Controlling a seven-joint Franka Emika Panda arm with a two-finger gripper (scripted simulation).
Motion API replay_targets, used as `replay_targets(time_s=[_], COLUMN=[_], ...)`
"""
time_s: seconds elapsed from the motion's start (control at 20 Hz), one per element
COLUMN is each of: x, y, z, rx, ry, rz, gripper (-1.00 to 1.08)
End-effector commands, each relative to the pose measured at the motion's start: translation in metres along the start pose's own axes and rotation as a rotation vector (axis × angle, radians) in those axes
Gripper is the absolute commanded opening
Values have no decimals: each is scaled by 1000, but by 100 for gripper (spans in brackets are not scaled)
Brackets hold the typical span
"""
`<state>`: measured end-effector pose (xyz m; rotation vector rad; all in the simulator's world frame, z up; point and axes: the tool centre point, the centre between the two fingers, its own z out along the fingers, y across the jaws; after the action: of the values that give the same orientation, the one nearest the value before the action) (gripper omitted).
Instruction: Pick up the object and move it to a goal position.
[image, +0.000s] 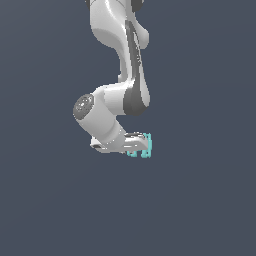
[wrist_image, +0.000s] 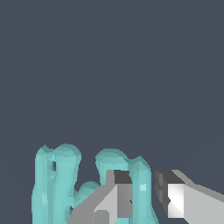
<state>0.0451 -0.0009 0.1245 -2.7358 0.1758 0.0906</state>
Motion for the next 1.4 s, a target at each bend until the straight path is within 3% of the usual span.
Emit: replay_targets(time_s=[0.0, 0.8, 1.35], x=[-13, -93, -116], y=[6, 46, 59], z=[-23, -172, -221], rx=[0, 2, 2], ry=[1, 0, 0], rz=[0, 1, -1], gripper=[-100, -100, -100])
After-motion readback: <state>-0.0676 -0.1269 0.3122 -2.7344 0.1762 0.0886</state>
